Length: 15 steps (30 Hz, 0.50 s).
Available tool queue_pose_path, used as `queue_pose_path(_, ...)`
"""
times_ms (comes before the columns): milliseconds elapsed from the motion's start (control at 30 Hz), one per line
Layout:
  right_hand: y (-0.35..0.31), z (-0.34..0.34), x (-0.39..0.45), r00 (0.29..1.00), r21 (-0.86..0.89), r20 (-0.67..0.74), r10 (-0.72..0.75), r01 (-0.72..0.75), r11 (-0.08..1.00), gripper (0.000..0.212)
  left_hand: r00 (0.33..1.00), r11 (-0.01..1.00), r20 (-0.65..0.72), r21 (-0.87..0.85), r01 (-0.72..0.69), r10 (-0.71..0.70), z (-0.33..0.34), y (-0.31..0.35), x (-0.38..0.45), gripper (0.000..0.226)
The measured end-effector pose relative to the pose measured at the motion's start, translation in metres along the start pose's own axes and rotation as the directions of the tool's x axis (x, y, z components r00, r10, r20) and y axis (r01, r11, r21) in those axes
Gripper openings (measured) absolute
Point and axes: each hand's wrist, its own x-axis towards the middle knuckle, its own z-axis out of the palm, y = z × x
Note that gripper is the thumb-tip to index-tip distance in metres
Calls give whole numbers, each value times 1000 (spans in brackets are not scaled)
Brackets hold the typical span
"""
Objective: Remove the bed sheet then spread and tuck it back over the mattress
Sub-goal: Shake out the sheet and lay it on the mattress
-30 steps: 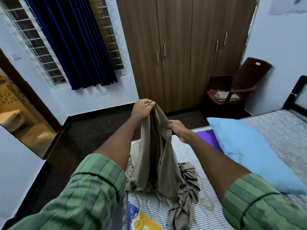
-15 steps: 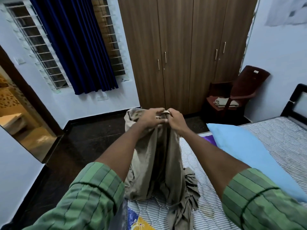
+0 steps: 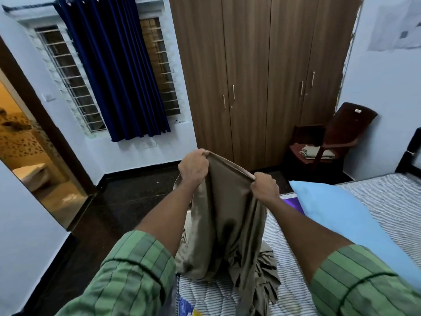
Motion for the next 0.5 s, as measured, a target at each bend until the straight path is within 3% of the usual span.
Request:
queue_pose_path(67,0,-8,3,997,120,-57,52,-45,992,24,993,993,34,59,107,-109,0,-9,-2,31)
queue_pose_path(100,-2,-12,5,996,198,-58,69,-56,979,27,993,990,74,117,84,-93,1,-12,-4,29)
queue_pose_path(167,-10,-20,12,1000,292,-4,24,-21,956,34,972,986,233,159,-53,15,3,-8,-10,40)
queue_pose_path(267,-29,-27,18,990,286,49,-133,113,951,31,865,969,460,39,-244,199,13,11,-21,76)
queue_pose_path(300,-37,-29,17,986,270,24,-163,151,951,29,855,966,462,-9,-260,235,17,18,-25,72)
queue_pose_path(400,-51,-36,12,968,233,-136,-211,238,943,25,907,959,314,-141,-247,280,25,35,-26,31)
queue_pose_path(500,-48,-38,11,941,229,-263,-215,278,933,25,931,956,219,-29,-293,293,21,41,-20,20)
